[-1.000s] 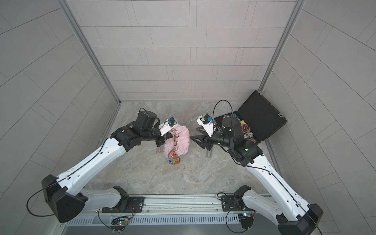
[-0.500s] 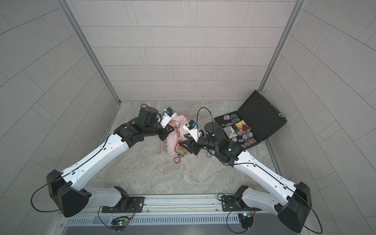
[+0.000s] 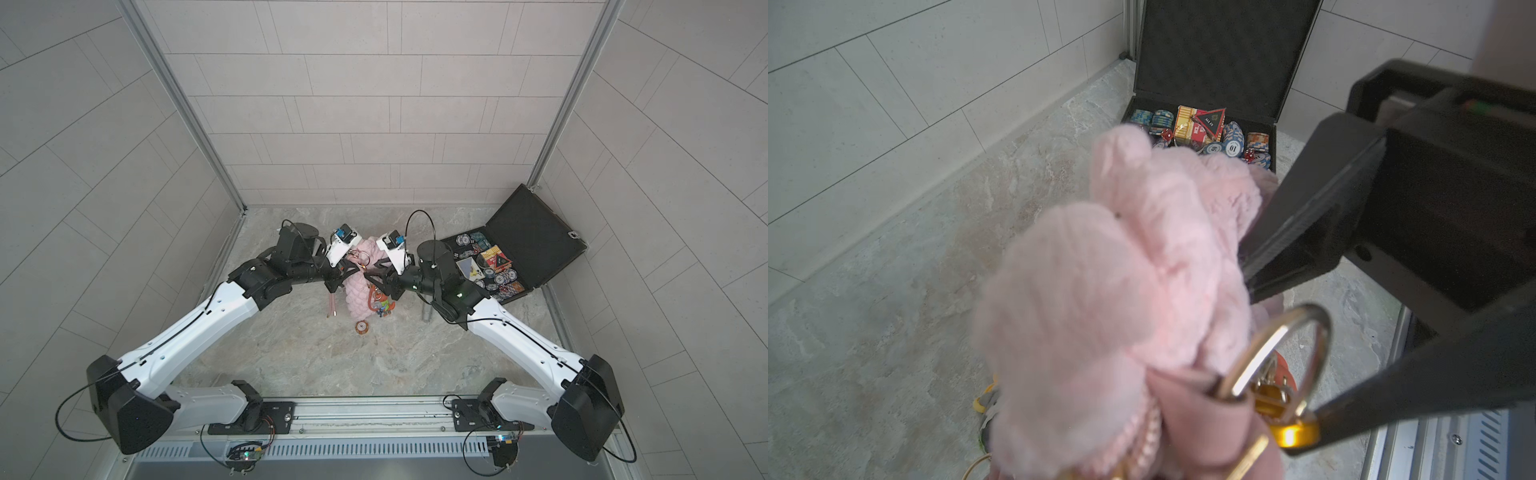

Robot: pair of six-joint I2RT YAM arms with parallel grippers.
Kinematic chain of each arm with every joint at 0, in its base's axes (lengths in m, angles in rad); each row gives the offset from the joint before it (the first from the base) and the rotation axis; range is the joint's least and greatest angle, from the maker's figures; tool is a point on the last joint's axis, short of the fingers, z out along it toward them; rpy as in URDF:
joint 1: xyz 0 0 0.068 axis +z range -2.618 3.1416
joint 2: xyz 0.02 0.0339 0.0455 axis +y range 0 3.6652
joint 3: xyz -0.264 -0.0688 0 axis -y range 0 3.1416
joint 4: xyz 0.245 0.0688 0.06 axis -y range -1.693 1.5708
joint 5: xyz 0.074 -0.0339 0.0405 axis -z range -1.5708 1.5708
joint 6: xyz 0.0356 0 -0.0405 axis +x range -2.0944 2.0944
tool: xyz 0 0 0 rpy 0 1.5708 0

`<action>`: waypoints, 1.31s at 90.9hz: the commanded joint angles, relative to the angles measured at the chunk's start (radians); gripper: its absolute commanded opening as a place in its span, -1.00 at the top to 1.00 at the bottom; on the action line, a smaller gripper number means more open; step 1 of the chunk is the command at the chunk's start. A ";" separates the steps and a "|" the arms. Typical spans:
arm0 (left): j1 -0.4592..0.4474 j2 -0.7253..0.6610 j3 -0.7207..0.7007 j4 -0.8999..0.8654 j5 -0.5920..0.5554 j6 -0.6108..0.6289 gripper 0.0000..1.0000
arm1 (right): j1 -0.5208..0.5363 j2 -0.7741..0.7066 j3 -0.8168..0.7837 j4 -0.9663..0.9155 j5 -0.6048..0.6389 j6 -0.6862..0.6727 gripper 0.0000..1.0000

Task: Remove the decoration from the bag
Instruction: Remove the decoration item from the bag.

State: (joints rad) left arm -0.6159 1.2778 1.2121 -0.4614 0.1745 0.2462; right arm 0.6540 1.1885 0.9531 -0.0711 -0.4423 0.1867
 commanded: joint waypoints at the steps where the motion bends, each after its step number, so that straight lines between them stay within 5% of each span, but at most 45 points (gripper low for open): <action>1: -0.008 -0.023 0.005 0.048 0.047 0.016 1.00 | -0.007 0.016 0.008 0.044 -0.088 0.016 0.21; 24: -0.008 -0.014 0.007 0.032 0.057 0.025 1.00 | -0.004 0.038 0.009 0.071 -0.202 0.013 0.35; 73: -0.005 0.002 0.015 0.006 0.053 0.034 1.00 | -0.005 0.002 -0.013 0.041 -0.204 -0.002 0.63; 119: 0.011 0.023 0.022 -0.016 0.095 0.030 1.00 | -0.003 -0.021 -0.013 -0.025 -0.232 -0.045 0.50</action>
State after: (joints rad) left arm -0.6125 1.2984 1.2121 -0.4896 0.2291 0.2695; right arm 0.6479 1.1995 0.9459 -0.0753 -0.6556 0.1654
